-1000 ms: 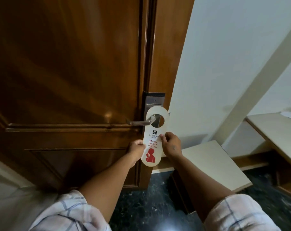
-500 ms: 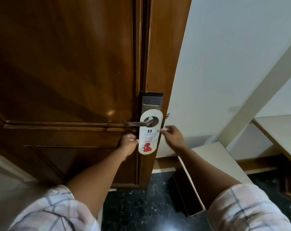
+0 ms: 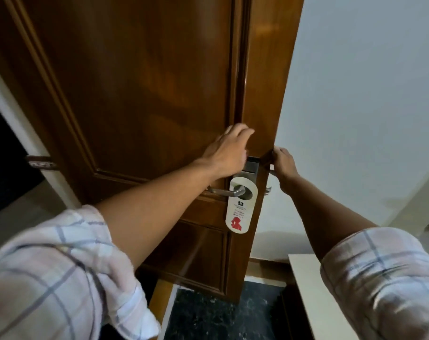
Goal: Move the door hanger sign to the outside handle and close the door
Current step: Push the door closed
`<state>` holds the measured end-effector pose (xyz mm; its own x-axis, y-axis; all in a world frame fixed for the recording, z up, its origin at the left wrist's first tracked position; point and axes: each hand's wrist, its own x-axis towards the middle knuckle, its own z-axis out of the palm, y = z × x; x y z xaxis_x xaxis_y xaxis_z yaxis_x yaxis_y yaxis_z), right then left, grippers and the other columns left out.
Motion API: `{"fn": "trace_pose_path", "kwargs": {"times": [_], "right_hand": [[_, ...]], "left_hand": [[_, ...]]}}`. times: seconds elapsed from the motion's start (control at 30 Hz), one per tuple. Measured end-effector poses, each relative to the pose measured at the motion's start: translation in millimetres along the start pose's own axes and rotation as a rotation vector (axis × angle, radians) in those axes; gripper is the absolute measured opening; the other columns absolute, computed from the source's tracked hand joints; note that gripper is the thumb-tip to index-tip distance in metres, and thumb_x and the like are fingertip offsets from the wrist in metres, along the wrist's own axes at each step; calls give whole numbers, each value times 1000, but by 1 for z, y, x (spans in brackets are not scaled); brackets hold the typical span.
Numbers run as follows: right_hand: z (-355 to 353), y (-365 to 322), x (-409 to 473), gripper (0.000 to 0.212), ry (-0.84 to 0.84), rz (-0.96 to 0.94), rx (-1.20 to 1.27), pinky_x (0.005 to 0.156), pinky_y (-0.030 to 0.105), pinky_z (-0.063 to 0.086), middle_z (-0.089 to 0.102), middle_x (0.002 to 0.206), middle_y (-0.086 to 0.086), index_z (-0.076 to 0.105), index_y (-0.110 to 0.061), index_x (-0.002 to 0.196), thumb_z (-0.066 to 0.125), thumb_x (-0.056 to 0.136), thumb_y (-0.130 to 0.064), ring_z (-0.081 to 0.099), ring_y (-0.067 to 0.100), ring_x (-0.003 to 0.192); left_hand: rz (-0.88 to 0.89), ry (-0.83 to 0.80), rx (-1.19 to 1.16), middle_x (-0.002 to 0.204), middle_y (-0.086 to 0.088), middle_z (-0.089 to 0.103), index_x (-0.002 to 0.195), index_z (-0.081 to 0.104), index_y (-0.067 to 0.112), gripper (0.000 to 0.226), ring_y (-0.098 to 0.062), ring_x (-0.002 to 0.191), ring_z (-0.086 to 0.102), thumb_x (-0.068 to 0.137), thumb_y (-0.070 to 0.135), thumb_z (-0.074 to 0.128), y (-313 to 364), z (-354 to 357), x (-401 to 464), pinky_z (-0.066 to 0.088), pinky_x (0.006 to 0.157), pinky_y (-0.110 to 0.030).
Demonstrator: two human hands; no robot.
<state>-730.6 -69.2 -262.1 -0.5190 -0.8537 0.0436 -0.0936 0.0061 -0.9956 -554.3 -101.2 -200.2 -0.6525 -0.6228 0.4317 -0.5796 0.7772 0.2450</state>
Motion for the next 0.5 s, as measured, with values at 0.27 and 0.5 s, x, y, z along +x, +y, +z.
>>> {"fn": "trace_pose_path", "kwargs": {"times": [0.27,0.5], "right_hand": [[-11,13,-58,22,-91,-13,43,68,35,44,59,83,9,54,-14,88,40,99,-27,55,19,75],[22,47,-153,42,-584,14,28,60,34,59,74,76,9,68,-6,90,40,101,-37,70,25,72]], "left_hand": [[-158,212,280,169,-11,-4,158,7,15,86,-31,155,1,92,42,55,89,-8,-39,27,120,-54],[-467,419,360,163,-28,-10,151,-8,-8,104,-39,153,-7,84,33,60,123,-10,-138,13,124,-52]]}}
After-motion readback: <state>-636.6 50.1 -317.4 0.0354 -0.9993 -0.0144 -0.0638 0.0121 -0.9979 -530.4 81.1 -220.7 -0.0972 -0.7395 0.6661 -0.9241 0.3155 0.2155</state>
